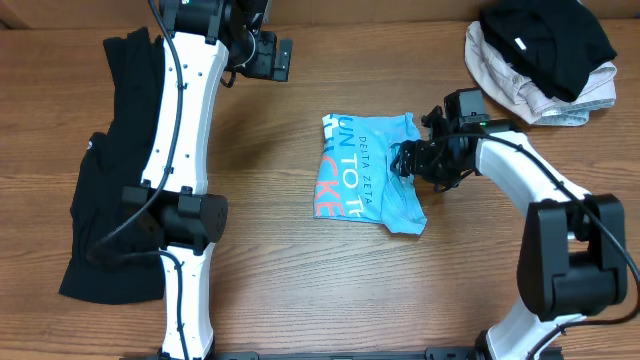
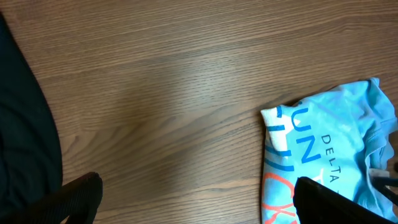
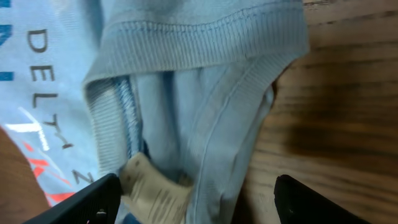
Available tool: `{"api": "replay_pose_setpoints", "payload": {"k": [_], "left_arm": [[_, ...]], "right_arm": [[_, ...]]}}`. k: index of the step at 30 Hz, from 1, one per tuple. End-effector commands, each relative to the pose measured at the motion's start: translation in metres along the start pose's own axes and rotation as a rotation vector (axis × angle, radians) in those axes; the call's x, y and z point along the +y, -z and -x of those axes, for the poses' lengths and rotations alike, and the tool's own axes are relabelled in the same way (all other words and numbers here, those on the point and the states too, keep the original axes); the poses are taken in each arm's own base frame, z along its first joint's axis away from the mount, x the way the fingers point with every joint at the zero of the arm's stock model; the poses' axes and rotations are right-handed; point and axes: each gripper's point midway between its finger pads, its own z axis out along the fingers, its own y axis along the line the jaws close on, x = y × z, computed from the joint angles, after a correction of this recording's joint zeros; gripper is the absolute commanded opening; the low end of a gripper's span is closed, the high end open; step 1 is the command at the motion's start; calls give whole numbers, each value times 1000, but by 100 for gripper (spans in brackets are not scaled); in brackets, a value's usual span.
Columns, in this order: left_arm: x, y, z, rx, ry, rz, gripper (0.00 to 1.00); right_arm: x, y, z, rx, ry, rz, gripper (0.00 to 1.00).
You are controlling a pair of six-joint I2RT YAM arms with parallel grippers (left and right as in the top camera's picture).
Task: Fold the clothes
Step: 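Grasp the folded blue shirt's right edge with the right gripper and lift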
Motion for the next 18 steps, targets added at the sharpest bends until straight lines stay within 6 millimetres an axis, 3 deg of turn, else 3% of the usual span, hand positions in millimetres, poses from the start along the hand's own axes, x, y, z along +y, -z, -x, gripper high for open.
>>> {"api": "replay_pose_setpoints", "payload": {"k": [1,7,13,15,18], "left_arm": [[5,-1,-1,5,-15,15,100],[5,-1,-2,9,-14,16,100],[5,-1,-2,9,-14,16,100],[5,-1,-2,9,-14,16,100],[5,-1,-2,9,-14,15,100]], "right_arm": [[4,-8,-2,17,13,29,82],[10,-32,-13,87,34,110,77],[34,-41,-23,140,52,228,67],[46,-37,-22,145,55,291,56],[72,-27,-16,132,55,448,23]]}}
